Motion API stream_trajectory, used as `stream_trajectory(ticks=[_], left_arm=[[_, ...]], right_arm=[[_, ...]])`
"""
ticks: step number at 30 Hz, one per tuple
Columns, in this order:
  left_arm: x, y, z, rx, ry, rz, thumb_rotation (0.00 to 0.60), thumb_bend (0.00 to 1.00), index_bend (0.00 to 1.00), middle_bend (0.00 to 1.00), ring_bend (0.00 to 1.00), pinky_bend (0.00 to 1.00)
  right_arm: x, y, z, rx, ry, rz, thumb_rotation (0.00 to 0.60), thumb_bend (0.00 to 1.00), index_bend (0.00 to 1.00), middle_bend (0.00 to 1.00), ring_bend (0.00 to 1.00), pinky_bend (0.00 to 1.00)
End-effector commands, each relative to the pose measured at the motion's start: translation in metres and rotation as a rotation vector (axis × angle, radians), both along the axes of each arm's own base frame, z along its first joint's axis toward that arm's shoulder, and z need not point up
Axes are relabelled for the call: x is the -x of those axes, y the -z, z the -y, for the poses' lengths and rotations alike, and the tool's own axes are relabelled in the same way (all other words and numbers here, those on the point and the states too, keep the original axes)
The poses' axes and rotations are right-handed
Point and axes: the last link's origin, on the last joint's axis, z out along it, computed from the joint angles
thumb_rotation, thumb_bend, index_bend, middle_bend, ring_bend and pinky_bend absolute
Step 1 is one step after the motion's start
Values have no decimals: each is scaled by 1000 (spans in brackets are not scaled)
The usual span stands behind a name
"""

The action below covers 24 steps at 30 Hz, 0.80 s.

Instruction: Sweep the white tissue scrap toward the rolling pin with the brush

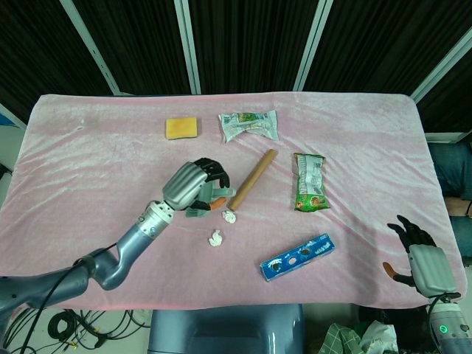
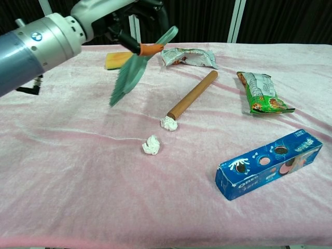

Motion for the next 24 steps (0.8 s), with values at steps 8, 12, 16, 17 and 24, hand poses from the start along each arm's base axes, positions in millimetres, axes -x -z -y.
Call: stream_trajectory(ticks=[8, 12, 16, 17, 24], left_arm=[[97, -36, 4, 9, -174, -288, 600, 408, 706, 730, 310, 300], [117, -31, 6, 27, -214, -338, 600, 408, 707, 730, 310, 300], [127, -14, 8, 64, -224, -368, 600, 408, 702, 729, 310, 300], [128, -10, 8, 68, -222, -376, 600, 408, 701, 728, 310, 300], [123, 13, 4, 76, -181, -420, 600, 397, 621, 644, 248, 238]], right_arm=[[0, 0, 0, 0, 3, 1, 600, 202, 195, 47, 100, 160], [0, 0, -1, -2, 6, 2, 600, 202, 195, 47, 100, 160], [-1, 0, -1, -1, 5, 1, 600, 201, 195, 47, 100, 160], [-1, 0, -1, 0, 6, 2, 600, 202, 195, 47, 100, 160], [0, 0, 0, -3, 9, 4, 600, 202, 195, 47, 100, 160]])
